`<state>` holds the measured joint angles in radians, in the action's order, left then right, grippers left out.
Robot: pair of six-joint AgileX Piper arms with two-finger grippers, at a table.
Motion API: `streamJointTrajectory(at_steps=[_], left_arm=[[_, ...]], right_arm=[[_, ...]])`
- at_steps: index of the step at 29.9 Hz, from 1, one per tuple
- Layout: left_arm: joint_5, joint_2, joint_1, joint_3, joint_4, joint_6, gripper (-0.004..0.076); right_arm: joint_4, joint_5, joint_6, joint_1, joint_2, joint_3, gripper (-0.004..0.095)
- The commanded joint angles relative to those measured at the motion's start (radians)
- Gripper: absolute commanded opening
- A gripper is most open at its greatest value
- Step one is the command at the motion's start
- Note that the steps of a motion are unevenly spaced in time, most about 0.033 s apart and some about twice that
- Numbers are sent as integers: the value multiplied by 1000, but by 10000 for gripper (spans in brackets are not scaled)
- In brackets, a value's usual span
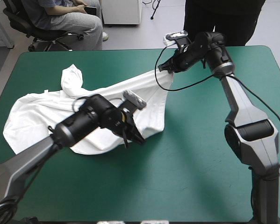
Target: Fold the cloth
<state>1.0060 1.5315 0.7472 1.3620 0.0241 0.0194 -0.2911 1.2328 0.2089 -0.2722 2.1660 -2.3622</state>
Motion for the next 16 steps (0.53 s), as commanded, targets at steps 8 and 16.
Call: streamJointTrajectory(at_steps=[8, 16], left_arm=[[37, -176, -201, 528, 15, 42, -17], [55, -176, -201, 869, 140, 59, -17]], right_arm=[[-61, -74, 34, 39, -368, -47, -17], [-46, -183, 34, 39, -577, -119, -17]])
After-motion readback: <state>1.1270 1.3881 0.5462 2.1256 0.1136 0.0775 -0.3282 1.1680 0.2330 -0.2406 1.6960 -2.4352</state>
